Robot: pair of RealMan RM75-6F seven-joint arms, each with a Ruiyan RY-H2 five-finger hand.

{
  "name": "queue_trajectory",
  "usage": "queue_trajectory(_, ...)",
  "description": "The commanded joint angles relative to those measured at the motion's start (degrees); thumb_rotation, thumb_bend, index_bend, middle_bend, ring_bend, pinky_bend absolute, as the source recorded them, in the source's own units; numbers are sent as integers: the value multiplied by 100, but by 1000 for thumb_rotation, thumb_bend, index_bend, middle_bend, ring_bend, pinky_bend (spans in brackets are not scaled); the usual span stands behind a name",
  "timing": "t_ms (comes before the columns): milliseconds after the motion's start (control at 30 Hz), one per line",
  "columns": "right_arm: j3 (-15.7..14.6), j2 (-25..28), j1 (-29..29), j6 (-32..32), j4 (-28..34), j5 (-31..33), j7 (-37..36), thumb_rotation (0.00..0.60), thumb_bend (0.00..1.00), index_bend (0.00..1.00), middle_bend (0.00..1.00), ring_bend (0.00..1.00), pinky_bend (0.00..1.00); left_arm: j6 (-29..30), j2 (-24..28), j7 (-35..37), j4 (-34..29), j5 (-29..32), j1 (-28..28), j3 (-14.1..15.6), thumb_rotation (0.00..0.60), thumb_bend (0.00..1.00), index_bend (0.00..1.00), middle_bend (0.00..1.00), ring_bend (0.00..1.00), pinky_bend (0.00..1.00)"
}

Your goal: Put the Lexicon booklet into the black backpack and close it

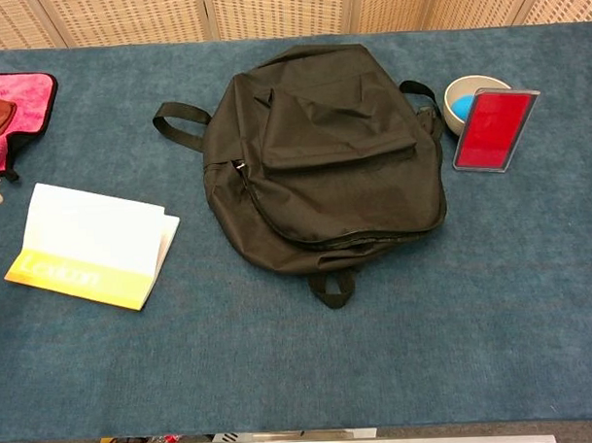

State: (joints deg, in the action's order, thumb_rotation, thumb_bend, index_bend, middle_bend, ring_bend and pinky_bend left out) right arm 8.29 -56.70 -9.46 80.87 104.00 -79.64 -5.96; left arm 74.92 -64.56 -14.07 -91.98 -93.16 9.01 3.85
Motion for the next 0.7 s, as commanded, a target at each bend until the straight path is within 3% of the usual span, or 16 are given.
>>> queue_trajectory(33,-14,-16,4,-11,-8,-5,-1,600,52,156,273,127,193,-183,-165,-154,115,-146,142,78,600,135,261,324,263,318)
queue_trajectory(433,-73,-59,70,-15,-73,-13,-50,600,52,156,272,127,192,-797,-926,-590,600,-211,402,256,600,135,141,227,199,298)
queue_trajectory(700,-96,-66,107,-10,-136,-39,-131,600,52,156,272,127,192,-987,-1311,-751,691,-41,509,199,600,135,138,221,196,298)
